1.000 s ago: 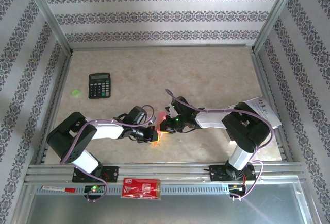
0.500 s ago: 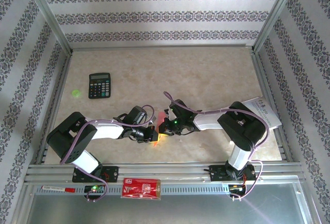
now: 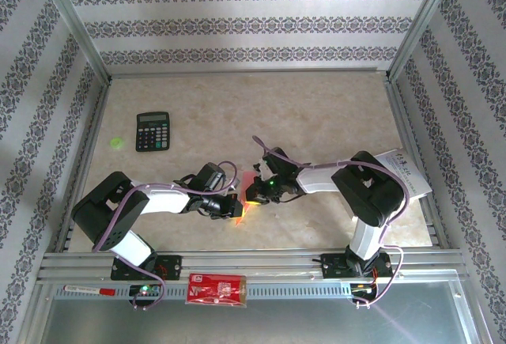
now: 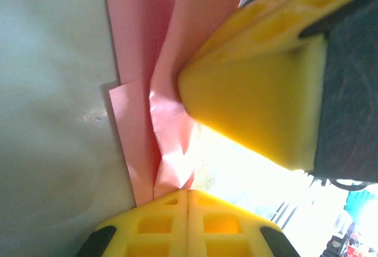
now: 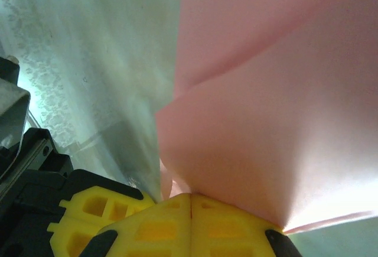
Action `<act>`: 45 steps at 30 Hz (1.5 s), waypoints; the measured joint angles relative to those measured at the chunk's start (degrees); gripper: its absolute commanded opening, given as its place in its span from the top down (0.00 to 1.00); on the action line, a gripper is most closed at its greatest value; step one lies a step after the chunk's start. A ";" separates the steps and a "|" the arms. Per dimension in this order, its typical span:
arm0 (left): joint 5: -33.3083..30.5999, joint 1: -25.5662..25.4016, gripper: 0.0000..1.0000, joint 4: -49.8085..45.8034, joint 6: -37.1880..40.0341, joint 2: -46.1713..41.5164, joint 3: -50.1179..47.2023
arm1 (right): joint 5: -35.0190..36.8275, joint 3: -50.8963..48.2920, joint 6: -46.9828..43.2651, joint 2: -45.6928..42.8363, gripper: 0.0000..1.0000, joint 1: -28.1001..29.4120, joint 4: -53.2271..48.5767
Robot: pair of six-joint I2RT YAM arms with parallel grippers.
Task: Fold a paper plane with a square sheet of paper (pick it up from the middle)
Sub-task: Fold the wing for the fifth time at the center of the table.
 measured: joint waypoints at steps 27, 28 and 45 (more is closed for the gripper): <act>0.26 0.04 1.00 0.61 0.63 0.04 -0.35 | 0.72 5.84 -6.36 3.26 0.96 -10.95 -4.79; 0.26 0.04 1.00 0.61 0.63 0.04 -0.33 | 0.96 6.16 -6.58 3.37 0.96 -11.67 -5.05; 0.07 0.04 1.00 -0.26 0.61 -0.02 0.17 | 4.39 3.17 -7.89 -10.29 0.93 -11.06 -7.17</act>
